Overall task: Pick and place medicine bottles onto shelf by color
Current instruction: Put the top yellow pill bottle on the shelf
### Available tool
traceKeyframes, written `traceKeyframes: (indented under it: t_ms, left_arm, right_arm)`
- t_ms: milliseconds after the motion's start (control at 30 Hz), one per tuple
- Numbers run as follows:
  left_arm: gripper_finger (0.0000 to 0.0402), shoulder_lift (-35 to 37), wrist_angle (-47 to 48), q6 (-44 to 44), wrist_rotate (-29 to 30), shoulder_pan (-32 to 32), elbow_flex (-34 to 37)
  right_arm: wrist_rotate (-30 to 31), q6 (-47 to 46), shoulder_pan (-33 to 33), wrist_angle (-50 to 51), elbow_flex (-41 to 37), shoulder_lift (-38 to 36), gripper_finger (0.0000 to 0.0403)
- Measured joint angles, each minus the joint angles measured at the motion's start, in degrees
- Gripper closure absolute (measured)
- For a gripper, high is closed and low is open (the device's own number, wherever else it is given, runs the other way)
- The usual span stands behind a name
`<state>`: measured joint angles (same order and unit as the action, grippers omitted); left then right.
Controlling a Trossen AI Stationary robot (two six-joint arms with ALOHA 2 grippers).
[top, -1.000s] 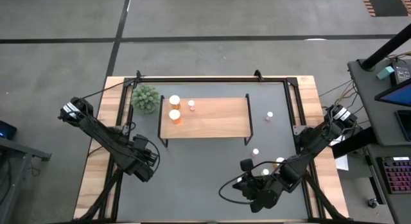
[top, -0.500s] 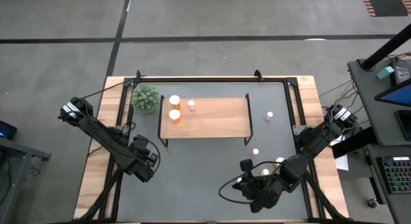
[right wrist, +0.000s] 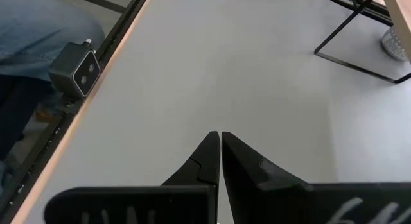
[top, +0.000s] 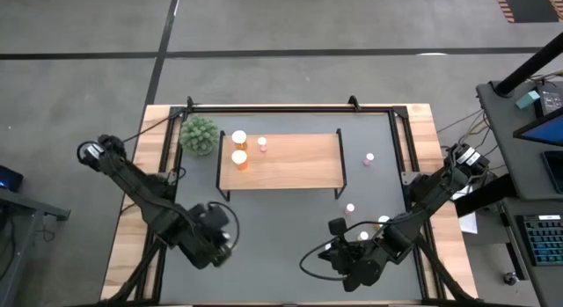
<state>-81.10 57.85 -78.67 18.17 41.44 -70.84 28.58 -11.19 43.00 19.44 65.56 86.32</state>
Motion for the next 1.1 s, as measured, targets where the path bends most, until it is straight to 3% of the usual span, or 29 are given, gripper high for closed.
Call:
traceKeyframes:
  t_ms: [233, 533, 800, 1100]
  left_arm:
    - [0.0306, -6.56, 0.05, 26.97, 5.31, -6.47, -14.58]
    - [0.0306, -10.39, -0.02, 51.63, 6.41, -20.03, -23.43]
    - [0.0306, -11.46, -0.84, 62.57, 6.38, -31.21, -22.93]
    - [0.0306, -11.59, -4.10, 66.61, 6.34, -34.11, -21.46]
  right_arm:
    - [0.00, 0.76, 0.39, 0.00, -0.02, 0.00, 0.0394]
    - [0.01, 0.94, 1.60, 0.32, -0.02, -1.13, 0.0394]
    - [0.05, 0.95, 2.10, 0.22, -0.02, -1.57, 0.0394]
    - [0.07, 1.19, 2.12, 0.24, -0.02, -1.57, 0.0394]
